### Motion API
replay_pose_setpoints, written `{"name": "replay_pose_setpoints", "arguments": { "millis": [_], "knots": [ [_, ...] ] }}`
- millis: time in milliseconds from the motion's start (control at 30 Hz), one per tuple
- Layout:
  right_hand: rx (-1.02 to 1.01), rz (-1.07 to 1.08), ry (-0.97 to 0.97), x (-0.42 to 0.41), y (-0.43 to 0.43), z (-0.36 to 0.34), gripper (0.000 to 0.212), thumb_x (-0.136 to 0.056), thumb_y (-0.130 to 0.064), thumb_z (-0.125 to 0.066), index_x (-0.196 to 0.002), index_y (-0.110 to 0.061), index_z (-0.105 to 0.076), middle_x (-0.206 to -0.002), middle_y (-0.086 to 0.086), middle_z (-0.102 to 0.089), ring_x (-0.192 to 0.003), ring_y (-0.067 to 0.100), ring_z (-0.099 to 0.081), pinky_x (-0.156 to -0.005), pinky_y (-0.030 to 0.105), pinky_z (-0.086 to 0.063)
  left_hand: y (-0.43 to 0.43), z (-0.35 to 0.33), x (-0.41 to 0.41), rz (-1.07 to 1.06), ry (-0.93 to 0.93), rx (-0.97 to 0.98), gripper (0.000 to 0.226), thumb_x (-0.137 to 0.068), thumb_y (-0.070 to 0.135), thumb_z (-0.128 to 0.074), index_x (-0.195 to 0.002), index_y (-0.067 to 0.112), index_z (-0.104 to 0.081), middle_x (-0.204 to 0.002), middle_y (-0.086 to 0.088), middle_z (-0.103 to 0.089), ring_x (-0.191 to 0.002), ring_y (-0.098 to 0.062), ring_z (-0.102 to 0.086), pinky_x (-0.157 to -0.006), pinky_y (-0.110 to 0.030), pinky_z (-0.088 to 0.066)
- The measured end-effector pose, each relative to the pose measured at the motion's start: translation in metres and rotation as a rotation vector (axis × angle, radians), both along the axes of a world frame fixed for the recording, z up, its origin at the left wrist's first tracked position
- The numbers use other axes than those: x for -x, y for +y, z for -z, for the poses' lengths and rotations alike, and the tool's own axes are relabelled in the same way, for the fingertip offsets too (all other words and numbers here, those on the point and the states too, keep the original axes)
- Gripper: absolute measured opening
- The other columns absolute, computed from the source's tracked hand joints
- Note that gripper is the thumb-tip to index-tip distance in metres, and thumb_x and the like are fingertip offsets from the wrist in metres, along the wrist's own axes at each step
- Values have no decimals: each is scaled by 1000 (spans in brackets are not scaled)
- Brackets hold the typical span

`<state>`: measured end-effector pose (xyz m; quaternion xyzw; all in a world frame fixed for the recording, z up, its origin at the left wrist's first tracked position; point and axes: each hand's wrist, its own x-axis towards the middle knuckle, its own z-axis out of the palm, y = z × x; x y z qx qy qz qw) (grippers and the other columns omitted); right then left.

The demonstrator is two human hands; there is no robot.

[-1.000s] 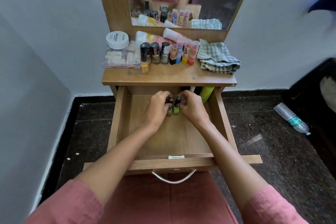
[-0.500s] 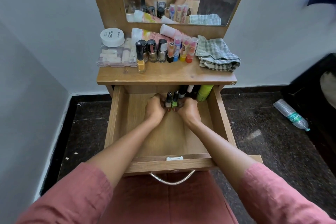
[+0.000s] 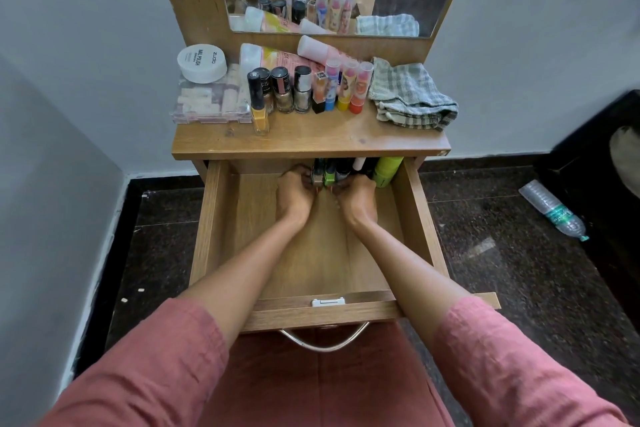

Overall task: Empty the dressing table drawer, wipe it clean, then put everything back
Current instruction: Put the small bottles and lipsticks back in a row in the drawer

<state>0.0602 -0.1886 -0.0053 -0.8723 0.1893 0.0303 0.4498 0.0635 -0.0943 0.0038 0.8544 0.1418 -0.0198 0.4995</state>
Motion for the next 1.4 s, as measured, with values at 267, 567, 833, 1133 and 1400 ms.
{"name": "replay_pose_setpoints", "arguments": {
  "millis": [267,567,833,1133,1400],
  "knots": [
    [24,-30,17,5,-1,-2,18,-86,-13,-55,-79,1,-66,-75,15,-61,-72,27,-58,-66,28,-42,-1,-2,4,-5,-12,-39,27,-79,-10,-50,-99,0,-64,-99,-16,-69,-92,-28,-63,-74,-23,-42],
    [140,-173,-93,22,-1,-38,13,-84,-8,-58,-88,0,-69,-87,21,-69,-83,37,-66,-77,43,-55,16,-35,29,27,-105,-73,25,-80,-7,-54,-102,1,-64,-96,-13,-68,-81,-10,-54,-67,-10,-37],
    [125,-251,-336,31,-5,-106,16,-85,-13,-63,-94,0,-68,-87,13,-70,-71,19,-64,-69,30,-57,46,-97,49,58,-394,-82,19,-82,4,-62,-100,9,-62,-87,4,-60,-71,5,-52,-67,5,-40],
    [169,-106,-591,-24,-23,-160,19,-83,-1,-59,-101,-1,-65,-99,14,-64,-78,10,-51,-62,0,-40,65,-144,15,-56,-618,-139,35,-81,6,-63,-115,12,-56,-115,-1,-53,-105,-10,-50,-87,-9,-39],
    [335,-237,-496,-48,-29,-149,35,-86,-9,-60,-121,-4,-57,-123,11,-57,-107,24,-57,-91,34,-49,67,-143,0,13,-512,-248,27,-86,7,-58,-113,7,-62,-116,-10,-62,-105,-21,-58,-89,-25,-44]
  ]
}}
